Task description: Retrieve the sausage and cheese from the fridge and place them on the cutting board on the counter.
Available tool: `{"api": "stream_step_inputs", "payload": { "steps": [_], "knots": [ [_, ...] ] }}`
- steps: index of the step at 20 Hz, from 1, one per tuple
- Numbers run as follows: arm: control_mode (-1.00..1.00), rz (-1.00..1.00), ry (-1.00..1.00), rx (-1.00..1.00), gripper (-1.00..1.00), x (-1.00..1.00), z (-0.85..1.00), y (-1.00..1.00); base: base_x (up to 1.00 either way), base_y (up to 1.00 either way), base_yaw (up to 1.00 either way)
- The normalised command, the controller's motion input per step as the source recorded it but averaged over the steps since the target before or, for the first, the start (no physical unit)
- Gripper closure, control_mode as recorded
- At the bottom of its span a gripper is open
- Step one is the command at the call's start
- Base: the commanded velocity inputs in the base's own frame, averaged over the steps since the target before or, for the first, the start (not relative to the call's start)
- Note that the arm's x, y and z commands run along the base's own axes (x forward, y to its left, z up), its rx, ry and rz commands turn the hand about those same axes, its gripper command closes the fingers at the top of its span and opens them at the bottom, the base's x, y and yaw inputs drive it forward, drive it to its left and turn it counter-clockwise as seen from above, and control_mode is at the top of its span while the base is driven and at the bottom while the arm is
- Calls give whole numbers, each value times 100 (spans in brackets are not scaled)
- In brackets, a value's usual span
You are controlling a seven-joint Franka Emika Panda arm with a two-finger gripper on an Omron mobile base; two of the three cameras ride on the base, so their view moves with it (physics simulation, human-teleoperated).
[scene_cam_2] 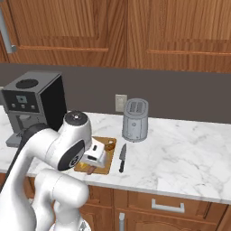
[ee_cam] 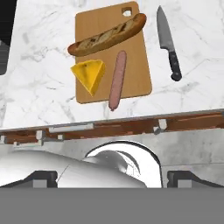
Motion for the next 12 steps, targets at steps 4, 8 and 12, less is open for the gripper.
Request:
{"api": "stream_step_inputs", "payload": {
  "steps": [4,8,12],
  "knots": [
    [-100,0,-21,-4,-100,-62,30,-3,0,0,0],
    [-100,0,-23,-4,-100,-69,25,-1,0,0,0],
    [-100,0,-22,-6,-100,-74,22,0,0,0,0]
  ]
}}
